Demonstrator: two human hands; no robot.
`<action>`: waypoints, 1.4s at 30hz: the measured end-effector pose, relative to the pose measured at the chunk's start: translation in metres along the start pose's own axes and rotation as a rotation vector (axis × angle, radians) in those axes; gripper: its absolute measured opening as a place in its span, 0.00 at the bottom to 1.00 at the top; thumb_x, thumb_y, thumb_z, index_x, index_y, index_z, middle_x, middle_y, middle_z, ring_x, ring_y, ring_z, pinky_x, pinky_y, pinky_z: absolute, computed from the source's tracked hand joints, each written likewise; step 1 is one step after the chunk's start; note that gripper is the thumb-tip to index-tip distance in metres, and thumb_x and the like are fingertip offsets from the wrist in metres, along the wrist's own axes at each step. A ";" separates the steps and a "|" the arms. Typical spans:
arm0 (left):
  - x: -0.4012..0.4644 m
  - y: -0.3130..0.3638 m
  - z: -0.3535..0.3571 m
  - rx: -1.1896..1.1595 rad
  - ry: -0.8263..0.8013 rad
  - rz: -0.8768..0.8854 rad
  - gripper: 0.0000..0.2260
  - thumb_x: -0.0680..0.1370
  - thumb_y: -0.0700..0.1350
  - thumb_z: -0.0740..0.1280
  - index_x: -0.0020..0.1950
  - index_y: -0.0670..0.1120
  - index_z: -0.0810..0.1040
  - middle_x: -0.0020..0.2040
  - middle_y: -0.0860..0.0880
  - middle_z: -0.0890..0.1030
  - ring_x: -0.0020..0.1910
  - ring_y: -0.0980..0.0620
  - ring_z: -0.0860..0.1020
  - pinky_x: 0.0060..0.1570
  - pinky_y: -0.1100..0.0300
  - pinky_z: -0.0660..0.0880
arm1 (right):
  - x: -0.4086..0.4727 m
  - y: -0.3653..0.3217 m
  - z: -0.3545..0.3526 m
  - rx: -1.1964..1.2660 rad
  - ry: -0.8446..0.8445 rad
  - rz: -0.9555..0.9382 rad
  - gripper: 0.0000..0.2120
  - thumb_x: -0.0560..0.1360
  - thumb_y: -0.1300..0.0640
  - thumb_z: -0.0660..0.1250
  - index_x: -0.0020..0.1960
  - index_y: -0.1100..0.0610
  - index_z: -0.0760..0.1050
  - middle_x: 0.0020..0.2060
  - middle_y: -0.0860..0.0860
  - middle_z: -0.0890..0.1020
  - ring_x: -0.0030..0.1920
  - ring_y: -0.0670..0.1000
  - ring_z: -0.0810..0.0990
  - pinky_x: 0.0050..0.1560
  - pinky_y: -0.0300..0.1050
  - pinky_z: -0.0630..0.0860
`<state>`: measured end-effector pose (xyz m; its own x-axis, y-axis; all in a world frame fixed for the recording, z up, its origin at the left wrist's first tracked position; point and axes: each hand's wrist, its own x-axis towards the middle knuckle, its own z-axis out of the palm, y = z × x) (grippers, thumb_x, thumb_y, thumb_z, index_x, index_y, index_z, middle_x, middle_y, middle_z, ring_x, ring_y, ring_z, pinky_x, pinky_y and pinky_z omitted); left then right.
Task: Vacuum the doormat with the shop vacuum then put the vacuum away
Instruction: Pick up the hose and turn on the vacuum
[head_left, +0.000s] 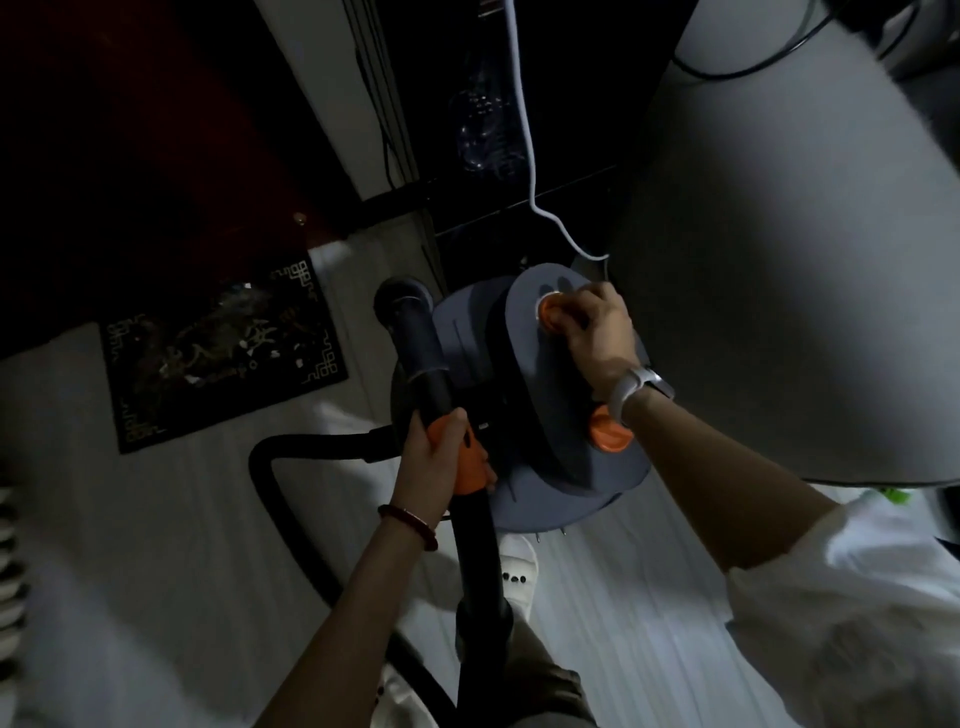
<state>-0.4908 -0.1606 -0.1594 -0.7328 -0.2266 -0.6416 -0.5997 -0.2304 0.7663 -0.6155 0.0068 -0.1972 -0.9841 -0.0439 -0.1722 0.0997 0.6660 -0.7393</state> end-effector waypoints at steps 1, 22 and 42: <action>-0.001 0.001 0.000 0.000 0.001 0.009 0.04 0.80 0.42 0.59 0.45 0.47 0.67 0.28 0.43 0.73 0.21 0.47 0.73 0.24 0.58 0.73 | 0.000 -0.001 0.001 0.011 0.011 0.015 0.08 0.76 0.58 0.65 0.50 0.63 0.78 0.51 0.57 0.73 0.55 0.57 0.71 0.56 0.47 0.69; -0.095 0.006 -0.283 -0.029 0.116 0.169 0.08 0.79 0.44 0.60 0.41 0.46 0.75 0.40 0.47 0.77 0.43 0.50 0.76 0.48 0.54 0.73 | -0.295 -0.198 0.197 0.047 -0.549 -0.095 0.16 0.75 0.49 0.64 0.59 0.47 0.63 0.37 0.41 0.73 0.35 0.43 0.72 0.36 0.41 0.69; -0.215 0.027 -0.563 -0.086 0.104 0.168 0.07 0.78 0.50 0.62 0.51 0.48 0.76 0.44 0.54 0.79 0.45 0.58 0.76 0.42 0.66 0.70 | -0.407 -0.420 0.329 -0.318 -0.448 -0.370 0.19 0.75 0.44 0.62 0.62 0.51 0.66 0.43 0.47 0.77 0.40 0.48 0.75 0.35 0.37 0.64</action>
<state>-0.1682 -0.6511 -0.0193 -0.7801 -0.3645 -0.5086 -0.4390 -0.2604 0.8599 -0.2081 -0.5000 -0.0313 -0.7820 -0.5716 -0.2486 -0.3489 0.7319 -0.5854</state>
